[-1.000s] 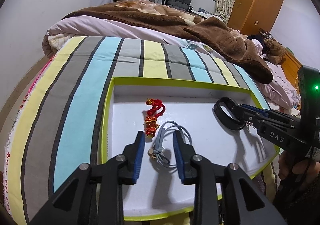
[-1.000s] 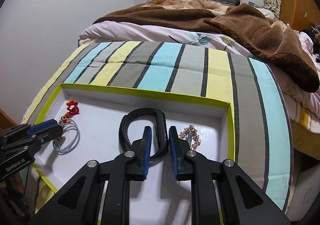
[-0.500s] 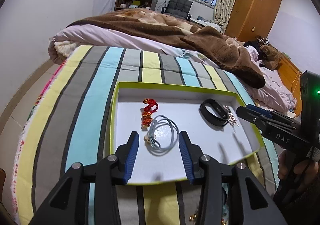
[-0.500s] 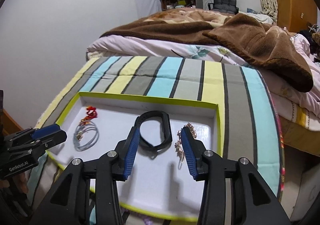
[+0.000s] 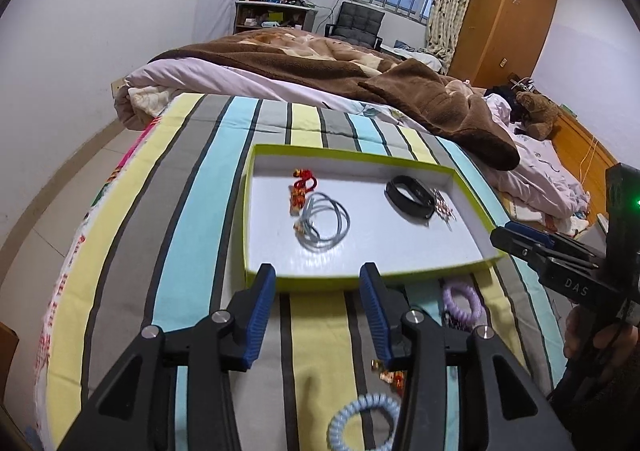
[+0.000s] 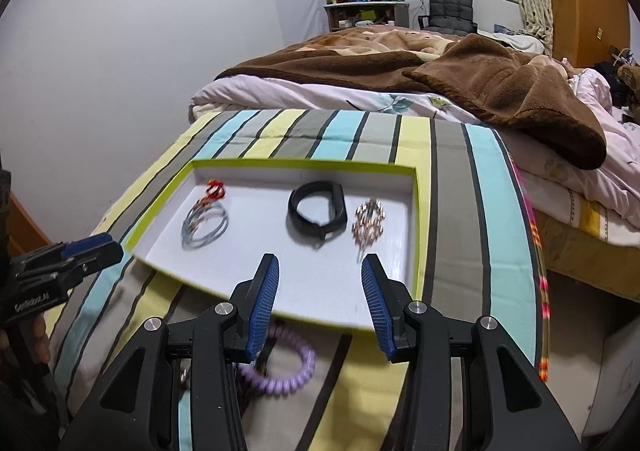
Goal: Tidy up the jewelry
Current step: 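Move the left gripper to the light blue coil tie while the right moves to the lilac coil tie, then grasp the light blue coil tie with the left gripper while the right grasps the lilac coil tie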
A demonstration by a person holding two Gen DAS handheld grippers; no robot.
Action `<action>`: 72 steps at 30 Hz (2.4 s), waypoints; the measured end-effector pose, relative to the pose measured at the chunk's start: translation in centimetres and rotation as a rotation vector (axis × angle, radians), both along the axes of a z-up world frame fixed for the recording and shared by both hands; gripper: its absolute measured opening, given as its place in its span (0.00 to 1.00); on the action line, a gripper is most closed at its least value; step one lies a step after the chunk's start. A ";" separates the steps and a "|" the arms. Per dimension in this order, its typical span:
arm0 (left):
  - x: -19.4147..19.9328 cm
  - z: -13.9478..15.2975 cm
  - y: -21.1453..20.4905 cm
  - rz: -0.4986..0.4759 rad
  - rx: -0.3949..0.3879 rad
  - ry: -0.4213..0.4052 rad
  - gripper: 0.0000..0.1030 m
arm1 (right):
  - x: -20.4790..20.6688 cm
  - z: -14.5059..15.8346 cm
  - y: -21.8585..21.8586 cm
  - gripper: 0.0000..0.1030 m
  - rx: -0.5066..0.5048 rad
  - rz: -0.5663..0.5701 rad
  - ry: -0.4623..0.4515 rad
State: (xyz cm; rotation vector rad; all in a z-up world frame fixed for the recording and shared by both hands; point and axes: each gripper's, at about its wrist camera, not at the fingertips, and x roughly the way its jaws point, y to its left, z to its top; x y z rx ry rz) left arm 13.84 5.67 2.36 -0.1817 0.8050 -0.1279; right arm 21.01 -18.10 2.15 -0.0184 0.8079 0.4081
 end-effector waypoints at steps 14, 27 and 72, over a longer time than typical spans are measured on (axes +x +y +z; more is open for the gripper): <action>-4.7 -1.5 0.0 -0.046 -0.041 0.003 0.52 | -2.2 -3.6 -1.0 0.43 -0.012 0.033 0.100; -6.8 -3.6 -1.0 -0.105 -0.028 0.082 0.51 | -2.3 -5.1 0.9 0.43 -0.086 0.067 0.128; -6.7 -4.9 -4.8 -0.212 0.207 0.072 0.10 | -6.2 -3.2 -1.8 0.11 -0.036 -0.032 0.031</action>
